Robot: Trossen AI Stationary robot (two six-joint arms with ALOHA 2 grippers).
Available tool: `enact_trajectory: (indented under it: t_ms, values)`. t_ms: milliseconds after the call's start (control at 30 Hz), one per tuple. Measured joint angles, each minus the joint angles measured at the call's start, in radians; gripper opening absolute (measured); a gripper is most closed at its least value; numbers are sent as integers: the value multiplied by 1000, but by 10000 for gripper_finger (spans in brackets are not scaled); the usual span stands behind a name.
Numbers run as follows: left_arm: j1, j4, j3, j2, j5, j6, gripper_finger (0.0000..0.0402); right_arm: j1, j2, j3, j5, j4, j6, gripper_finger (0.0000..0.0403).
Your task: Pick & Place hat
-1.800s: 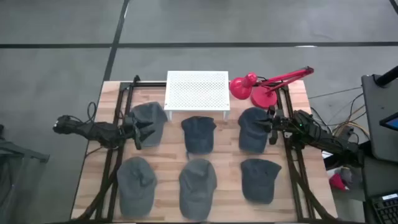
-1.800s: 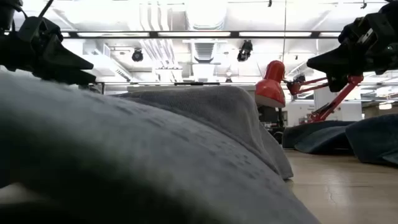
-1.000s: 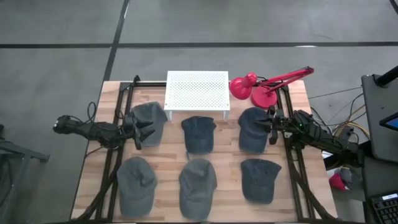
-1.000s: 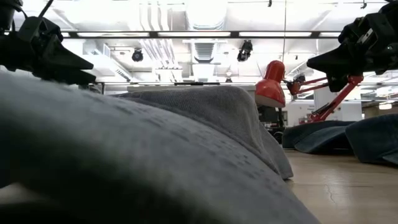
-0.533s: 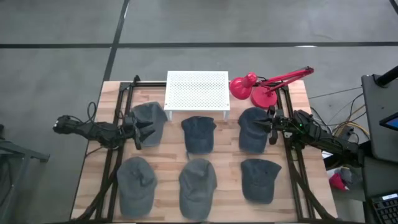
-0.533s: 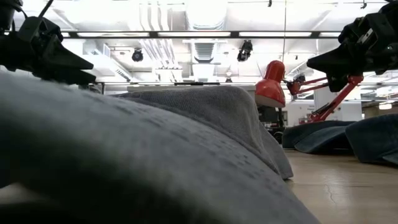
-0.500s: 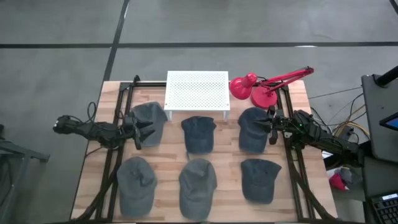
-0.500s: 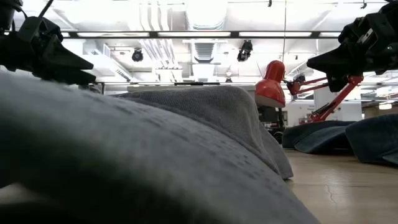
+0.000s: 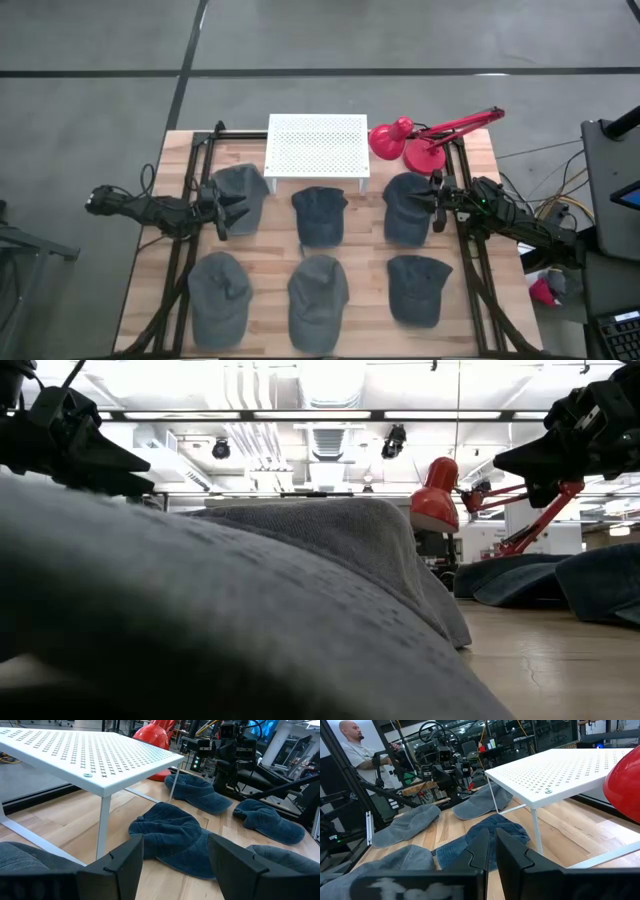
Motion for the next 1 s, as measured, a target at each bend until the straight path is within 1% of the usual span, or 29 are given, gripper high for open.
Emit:
enact_trajectory:
  t_ms: [733,767,900,1000]
  values:
    - [0,0,0,0,0,0,222,0,0,0,0,2,0,27]
    - [0,0,0,0,0,0,223,0,0,0,-3,3,5,27]
    - [0,0,0,0,0,0,222,0,0,0,-5,3,106,27]
    - [0,0,0,0,0,0,222,0,0,0,-6,3,116,27]
